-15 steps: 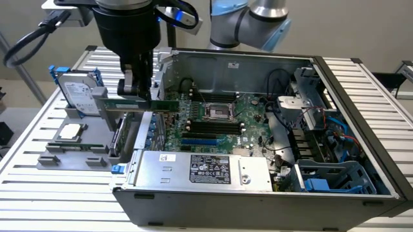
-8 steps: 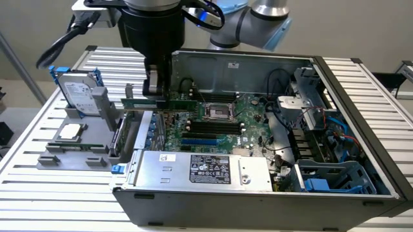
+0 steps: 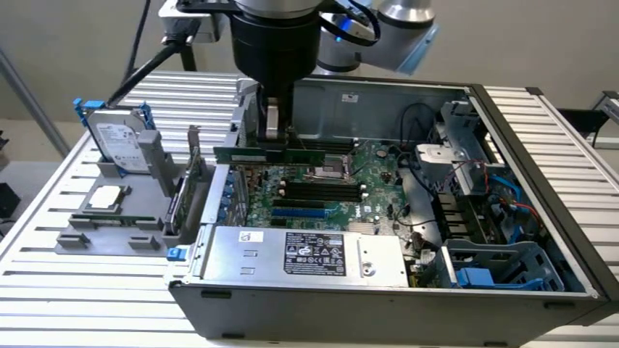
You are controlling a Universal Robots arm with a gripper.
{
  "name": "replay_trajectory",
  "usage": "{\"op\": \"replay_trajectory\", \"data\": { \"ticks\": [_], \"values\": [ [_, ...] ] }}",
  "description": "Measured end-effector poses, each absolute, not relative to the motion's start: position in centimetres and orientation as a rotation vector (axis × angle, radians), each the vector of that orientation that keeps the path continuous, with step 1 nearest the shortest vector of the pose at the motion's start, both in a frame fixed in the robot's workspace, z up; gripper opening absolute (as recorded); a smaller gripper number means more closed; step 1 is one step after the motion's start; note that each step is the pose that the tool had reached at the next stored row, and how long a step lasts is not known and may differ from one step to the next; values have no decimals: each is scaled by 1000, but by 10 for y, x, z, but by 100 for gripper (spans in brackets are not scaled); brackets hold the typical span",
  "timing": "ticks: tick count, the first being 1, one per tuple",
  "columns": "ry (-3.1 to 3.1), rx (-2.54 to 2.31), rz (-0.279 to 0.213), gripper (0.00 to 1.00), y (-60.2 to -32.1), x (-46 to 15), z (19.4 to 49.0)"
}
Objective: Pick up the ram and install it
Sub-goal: 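Pick up the ram and move it above insertion slot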
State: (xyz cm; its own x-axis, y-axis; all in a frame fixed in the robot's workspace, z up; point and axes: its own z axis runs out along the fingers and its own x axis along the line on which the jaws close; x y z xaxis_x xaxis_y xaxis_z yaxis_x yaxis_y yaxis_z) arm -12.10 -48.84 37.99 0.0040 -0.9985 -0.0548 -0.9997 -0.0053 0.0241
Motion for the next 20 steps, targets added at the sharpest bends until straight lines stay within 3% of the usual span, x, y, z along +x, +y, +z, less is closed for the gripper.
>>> {"op": "replay_trajectory", "data": {
  "ticks": [7, 20],
  "values": [
    [2200, -2210, 88, 13, -477, -94, 376],
    [2200, -2210, 88, 13, -431, -77, 362]
  ]
}}
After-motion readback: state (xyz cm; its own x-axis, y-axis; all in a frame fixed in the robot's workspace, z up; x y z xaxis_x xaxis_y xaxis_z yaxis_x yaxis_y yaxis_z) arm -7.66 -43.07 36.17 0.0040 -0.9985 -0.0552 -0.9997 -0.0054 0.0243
